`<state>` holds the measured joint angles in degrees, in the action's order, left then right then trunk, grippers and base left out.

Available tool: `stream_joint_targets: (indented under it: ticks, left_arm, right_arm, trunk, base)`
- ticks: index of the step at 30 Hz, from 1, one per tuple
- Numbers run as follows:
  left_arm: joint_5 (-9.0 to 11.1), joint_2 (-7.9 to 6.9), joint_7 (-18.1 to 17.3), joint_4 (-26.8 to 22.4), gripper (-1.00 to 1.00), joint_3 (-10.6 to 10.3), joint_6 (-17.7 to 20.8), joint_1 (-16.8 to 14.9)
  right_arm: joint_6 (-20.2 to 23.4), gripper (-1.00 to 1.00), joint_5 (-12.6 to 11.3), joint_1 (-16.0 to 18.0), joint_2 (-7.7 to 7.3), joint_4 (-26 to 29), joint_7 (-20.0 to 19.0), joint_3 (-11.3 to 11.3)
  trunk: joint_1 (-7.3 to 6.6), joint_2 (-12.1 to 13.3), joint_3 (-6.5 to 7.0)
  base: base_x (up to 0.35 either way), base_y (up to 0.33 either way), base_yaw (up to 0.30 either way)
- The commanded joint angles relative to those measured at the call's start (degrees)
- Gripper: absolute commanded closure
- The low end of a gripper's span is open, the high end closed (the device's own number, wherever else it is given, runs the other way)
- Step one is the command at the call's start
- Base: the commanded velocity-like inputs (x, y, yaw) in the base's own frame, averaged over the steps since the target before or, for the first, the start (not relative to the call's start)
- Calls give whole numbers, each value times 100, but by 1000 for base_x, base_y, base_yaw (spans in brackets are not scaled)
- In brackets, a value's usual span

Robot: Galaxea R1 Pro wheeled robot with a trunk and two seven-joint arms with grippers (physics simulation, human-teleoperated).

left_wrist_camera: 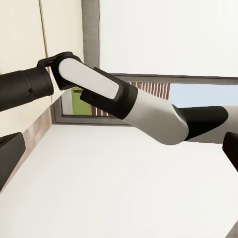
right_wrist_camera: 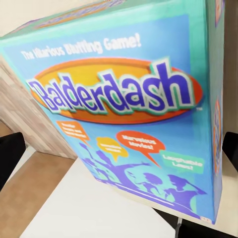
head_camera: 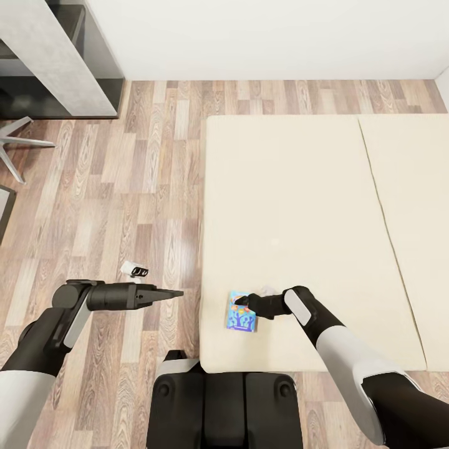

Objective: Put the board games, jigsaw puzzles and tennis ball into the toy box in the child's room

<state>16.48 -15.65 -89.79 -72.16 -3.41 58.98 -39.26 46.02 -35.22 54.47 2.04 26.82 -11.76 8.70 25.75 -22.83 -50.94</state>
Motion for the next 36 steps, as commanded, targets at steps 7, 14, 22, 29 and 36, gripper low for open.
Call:
stream_joint_targets:
  ticks: [7,14,22,29,36]
  left_arm:
    - [5,-8,-21,0,-100,-11,61,-3]
    - [5,-7,-21,0,-100,-11,61,-3]
    - [5,-9,-21,0,-100,-11,61,-3]
    - [5,-9,-21,0,-100,-11,61,-3]
    - [5,-9,-21,0,-100,-11,61,-3]
  right_arm:
    - [13,-100,41,2,-2,2,-43,9]
    - [13,-100,41,2,-2,1,-45,9]
    - [13,-100,41,2,-2,2,-51,9]
    - [13,-100,41,2,-2,4,-54,9]
    - [16,-100,41,2,-2,6,-54,9]
  trunk:
    - [3,-9,-6]
    - [3,-9,-6]
    - [3,-9,-6]
    - [3,-9,-6]
    - [3,-9,-6]
  base:
    - [0,81,0]
    - [0,74,0]
    - [0,80,0]
    - [0,89,0]
    - [-21,83,0]
